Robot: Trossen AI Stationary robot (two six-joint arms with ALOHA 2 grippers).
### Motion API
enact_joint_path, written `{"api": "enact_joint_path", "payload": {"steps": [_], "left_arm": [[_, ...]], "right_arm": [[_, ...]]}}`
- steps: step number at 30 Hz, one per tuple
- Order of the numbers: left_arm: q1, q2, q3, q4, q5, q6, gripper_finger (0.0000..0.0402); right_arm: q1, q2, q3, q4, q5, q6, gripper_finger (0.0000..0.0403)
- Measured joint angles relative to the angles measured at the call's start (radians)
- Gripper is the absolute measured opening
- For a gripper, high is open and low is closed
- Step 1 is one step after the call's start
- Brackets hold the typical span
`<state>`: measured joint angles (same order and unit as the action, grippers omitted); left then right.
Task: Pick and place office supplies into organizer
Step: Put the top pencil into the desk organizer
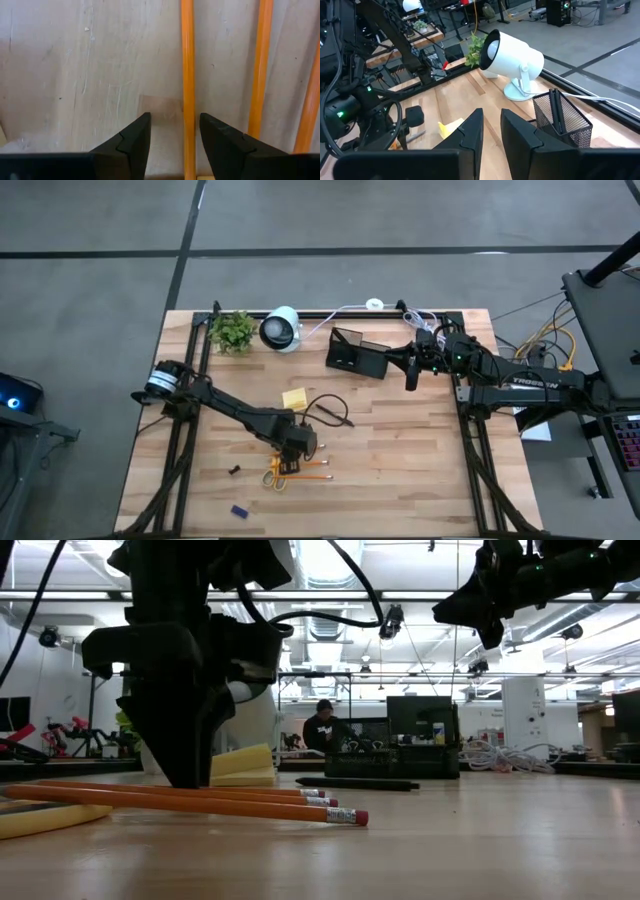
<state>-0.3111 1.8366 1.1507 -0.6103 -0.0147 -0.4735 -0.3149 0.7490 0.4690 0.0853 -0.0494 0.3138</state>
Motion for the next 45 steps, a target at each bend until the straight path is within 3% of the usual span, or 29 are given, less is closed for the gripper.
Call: {"api": "enact_joint_path", "payload": {"steps": [12, 36, 45], "left_arm": [[0.000, 0.006, 0.000, 0.003, 0.015, -0.041, 0.0011], [0.004, -0.047, 0.014, 0.000, 0.032, -0.043, 0.0006], [0.029, -0.122, 0.014, 0.031, -0.036, -0.043, 0.0005]], "right_arm": [[0.000, 0.000, 0.000, 0.001, 0.000, 0.000, 0.0057], [0.000, 0.000, 0.000, 0.002, 0.000, 0.000, 0.0057], [0.000, 0.000, 0.000, 0.002, 0.000, 0.000, 0.0057]]}}
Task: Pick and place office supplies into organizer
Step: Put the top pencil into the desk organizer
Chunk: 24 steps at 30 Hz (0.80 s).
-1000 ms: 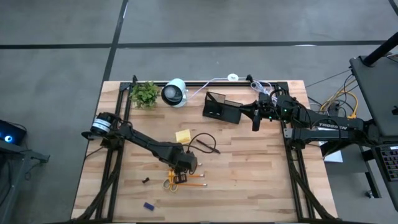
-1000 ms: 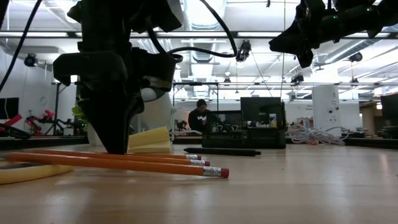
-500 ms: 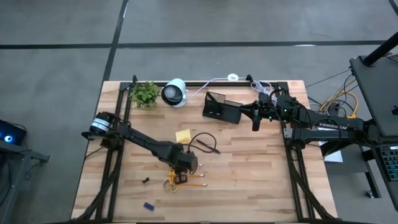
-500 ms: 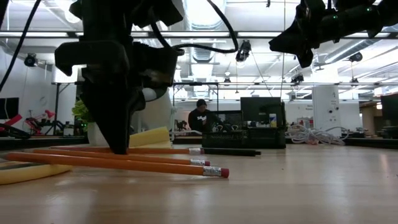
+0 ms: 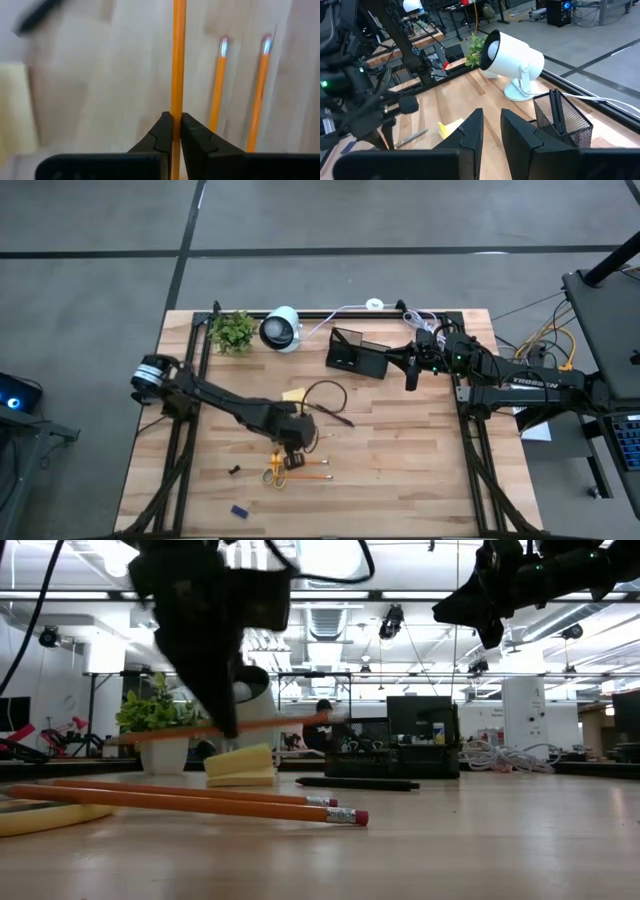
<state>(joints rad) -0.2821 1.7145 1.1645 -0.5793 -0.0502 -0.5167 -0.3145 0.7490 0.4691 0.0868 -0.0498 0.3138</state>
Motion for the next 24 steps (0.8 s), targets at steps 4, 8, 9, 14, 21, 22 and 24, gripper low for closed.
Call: {"api": "enact_joint_path", "payload": {"steps": [4, 8, 9, 14, 21, 22, 24], "left_arm": [[0.026, -0.042, 0.000, 0.020, -0.044, 0.000, 0.0004], [0.055, -0.078, -0.001, 0.079, -0.084, 0.000, 0.0004], [0.062, -0.086, -0.002, 0.094, -0.091, 0.003, 0.0004], [0.096, -0.112, -0.005, 0.171, -0.128, 0.026, 0.0004], [0.139, -0.130, -0.008, 0.267, -0.177, 0.060, 0.0004], [0.145, -0.133, -0.008, 0.276, -0.189, 0.062, 0.0004], [0.157, -0.133, -0.008, 0.302, -0.199, 0.078, 0.0004]], "right_arm": [[0.000, -0.001, 0.000, 0.000, 0.000, 0.000, 0.0057], [0.000, -0.002, 0.000, 0.000, 0.000, 0.000, 0.0057], [0.000, -0.002, 0.000, 0.000, 0.000, 0.000, 0.0057], [0.000, -0.003, 0.000, 0.000, 0.000, 0.000, 0.0057], [0.000, -0.014, 0.000, -0.001, 0.000, 0.000, 0.0057], [0.000, -0.016, 0.000, 0.000, 0.000, 0.000, 0.0057], [0.000, -0.019, 0.000, 0.001, 0.000, 0.000, 0.0057]]}}
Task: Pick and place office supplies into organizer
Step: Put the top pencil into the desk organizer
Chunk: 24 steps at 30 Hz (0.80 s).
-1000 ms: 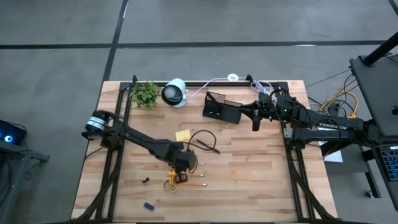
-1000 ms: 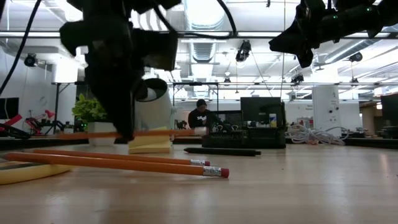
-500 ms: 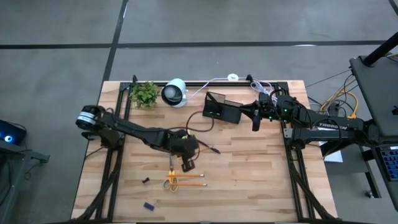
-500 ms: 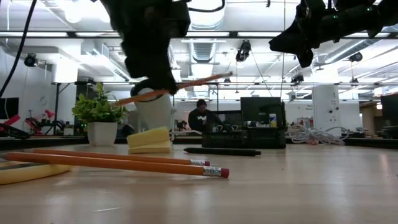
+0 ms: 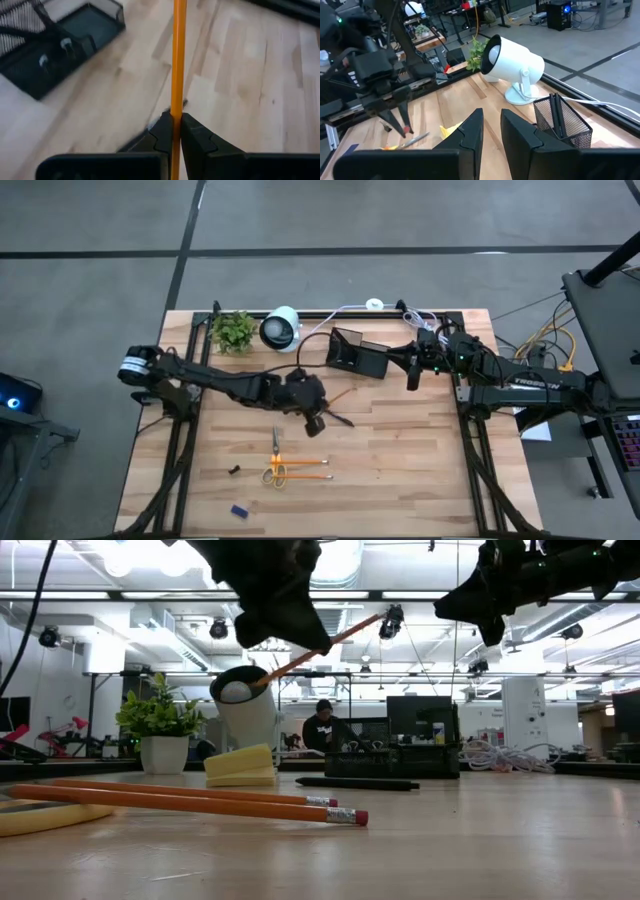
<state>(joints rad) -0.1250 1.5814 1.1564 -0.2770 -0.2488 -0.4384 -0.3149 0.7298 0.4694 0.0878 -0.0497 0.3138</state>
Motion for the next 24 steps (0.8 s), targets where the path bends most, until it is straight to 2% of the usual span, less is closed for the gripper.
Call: {"api": "enact_joint_path", "payload": {"steps": [14, 24], "left_arm": [[0.112, 0.000, -0.003, 0.186, -0.039, 0.090, 0.0004], [0.213, 0.001, -0.021, 0.389, -0.041, 0.166, 0.0004]], "right_arm": [[0.000, -0.037, 0.000, -0.001, 0.000, 0.023, 0.0057], [0.001, -0.045, 0.000, -0.003, 0.000, 0.027, 0.0057]]}}
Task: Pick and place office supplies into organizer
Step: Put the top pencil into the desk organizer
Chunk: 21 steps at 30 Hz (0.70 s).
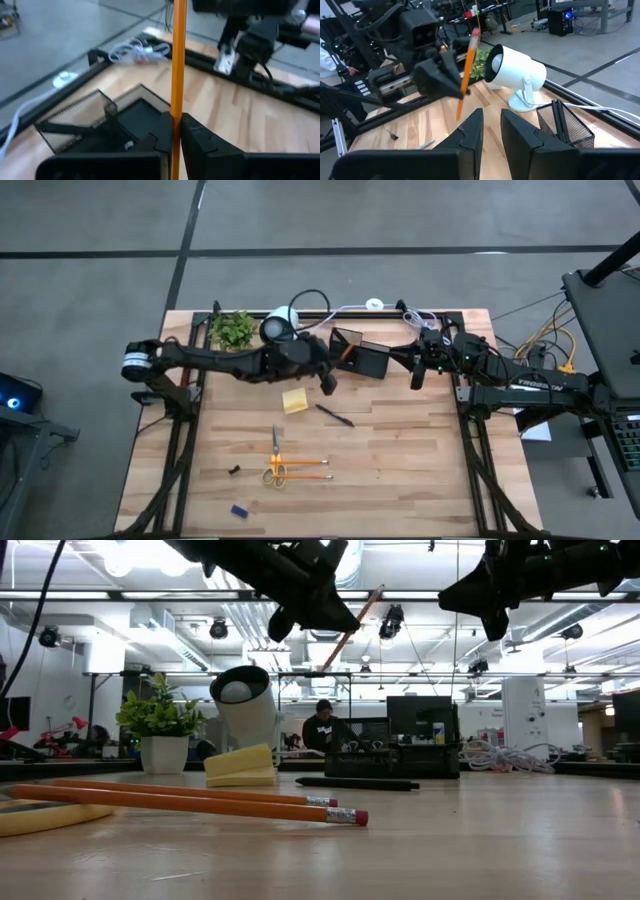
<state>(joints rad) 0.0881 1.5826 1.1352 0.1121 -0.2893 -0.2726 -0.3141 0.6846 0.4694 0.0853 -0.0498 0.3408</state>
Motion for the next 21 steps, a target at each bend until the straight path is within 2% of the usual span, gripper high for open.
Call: {"api": "enact_joint_path", "payload": {"steps": [9, 14, 21], "left_arm": [[0.078, 0.001, -0.128, 0.371, 0.004, -0.002, 0.0004], [0.115, 0.001, -0.146, 0.424, 0.004, 0.000, 0.0004], [0.164, 0.061, -0.151, 0.586, 0.011, 0.034, 0.0004]], "right_arm": [[0.000, -0.003, 0.000, 0.000, 0.000, 0.000, 0.0057], [0.000, -0.003, 0.000, 0.000, 0.000, 0.000, 0.0057], [0.000, -0.003, 0.000, 0.000, 0.000, 0.000, 0.0057]]}}
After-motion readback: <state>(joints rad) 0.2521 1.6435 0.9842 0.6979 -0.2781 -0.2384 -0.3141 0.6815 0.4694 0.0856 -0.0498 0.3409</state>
